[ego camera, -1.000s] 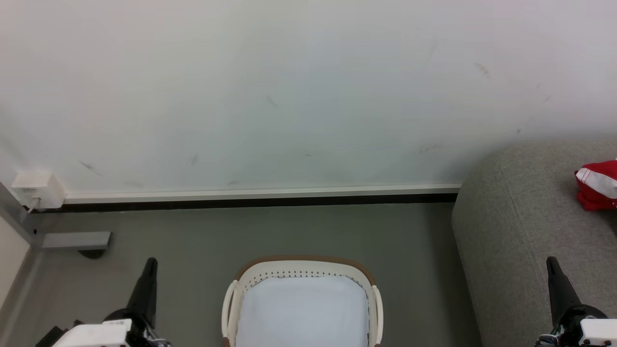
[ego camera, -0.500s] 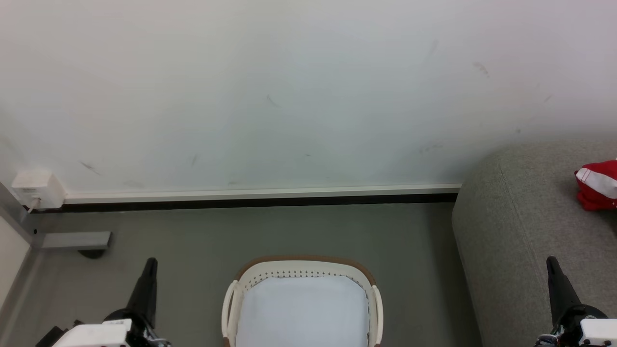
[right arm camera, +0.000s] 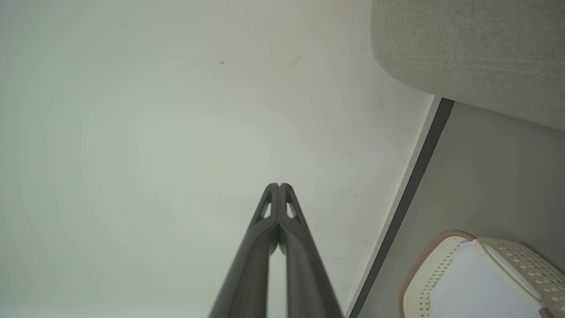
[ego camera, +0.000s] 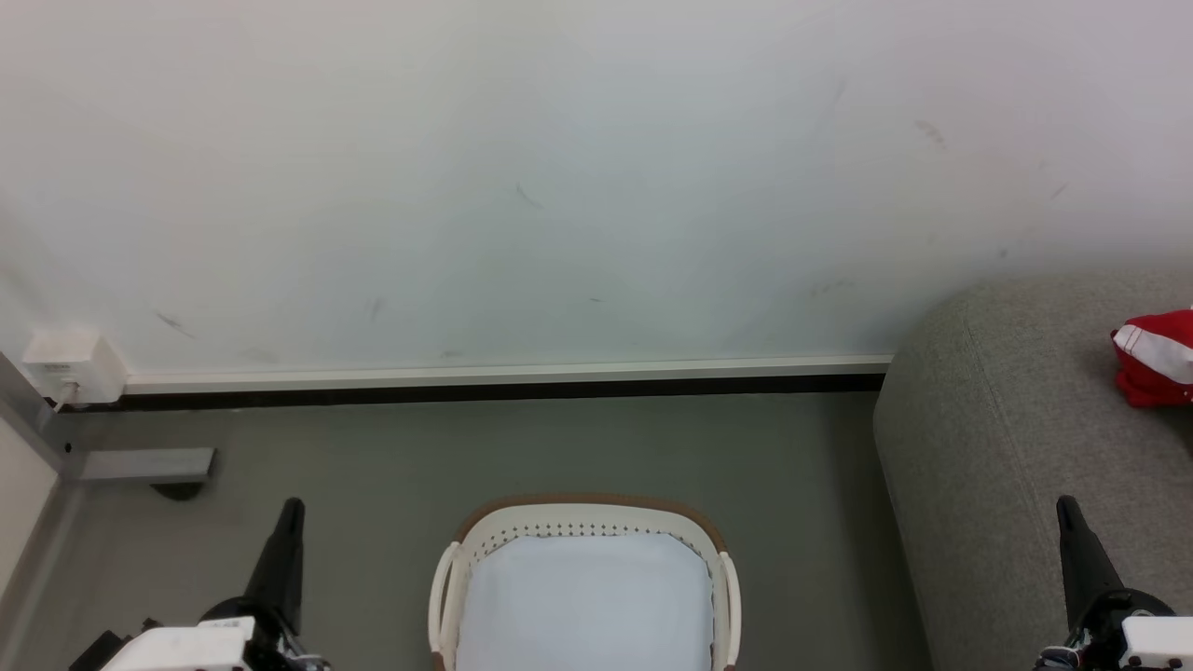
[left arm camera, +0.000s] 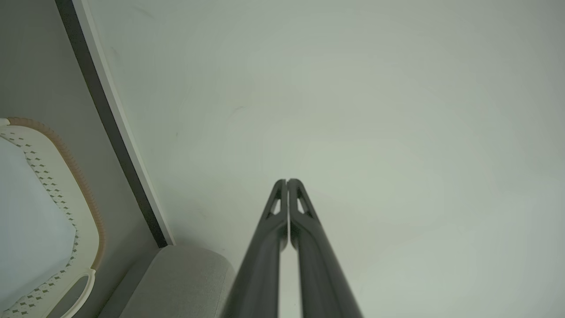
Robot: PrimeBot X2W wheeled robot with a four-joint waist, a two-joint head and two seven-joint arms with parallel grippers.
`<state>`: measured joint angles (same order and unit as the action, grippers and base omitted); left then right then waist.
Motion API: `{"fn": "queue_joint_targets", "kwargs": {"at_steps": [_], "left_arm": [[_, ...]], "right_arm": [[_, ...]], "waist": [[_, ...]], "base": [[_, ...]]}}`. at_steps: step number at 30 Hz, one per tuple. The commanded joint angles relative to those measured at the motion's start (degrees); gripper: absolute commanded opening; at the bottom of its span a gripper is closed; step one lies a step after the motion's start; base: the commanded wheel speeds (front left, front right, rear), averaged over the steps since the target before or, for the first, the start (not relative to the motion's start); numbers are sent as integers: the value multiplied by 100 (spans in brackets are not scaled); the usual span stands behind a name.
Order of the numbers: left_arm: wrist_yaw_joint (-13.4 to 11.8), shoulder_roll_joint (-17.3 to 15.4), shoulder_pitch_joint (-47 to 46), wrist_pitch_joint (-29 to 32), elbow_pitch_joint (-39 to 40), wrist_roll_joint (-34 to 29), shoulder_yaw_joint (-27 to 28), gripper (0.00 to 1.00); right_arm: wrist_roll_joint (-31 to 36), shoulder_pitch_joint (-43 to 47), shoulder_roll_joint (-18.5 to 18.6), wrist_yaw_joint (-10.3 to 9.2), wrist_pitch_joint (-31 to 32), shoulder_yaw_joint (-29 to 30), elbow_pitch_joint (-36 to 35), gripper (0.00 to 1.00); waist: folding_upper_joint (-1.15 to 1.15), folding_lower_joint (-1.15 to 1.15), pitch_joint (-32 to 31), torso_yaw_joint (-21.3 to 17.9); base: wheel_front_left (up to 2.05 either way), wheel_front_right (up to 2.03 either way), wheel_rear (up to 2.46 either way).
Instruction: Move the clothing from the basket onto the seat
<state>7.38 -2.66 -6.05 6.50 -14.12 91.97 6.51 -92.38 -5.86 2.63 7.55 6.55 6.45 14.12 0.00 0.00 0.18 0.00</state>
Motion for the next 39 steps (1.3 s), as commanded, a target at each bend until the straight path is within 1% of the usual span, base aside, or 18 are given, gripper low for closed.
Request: {"fn": "queue_joint_targets", "kwargs": {"at_steps": [1,39], "left_arm": [[22,-41,-47,26,17,82,11,0],[22,-41,-46,26,17,82,11,0]], "right_arm": [[-9,-72,47,-12,16,22,-26,0],[-9,-72,46,-12,15,21,-26,0]], "waist": [[0,0,0,0],[0,0,0,0]], "base": [[0,0,0],[0,0,0]]}}
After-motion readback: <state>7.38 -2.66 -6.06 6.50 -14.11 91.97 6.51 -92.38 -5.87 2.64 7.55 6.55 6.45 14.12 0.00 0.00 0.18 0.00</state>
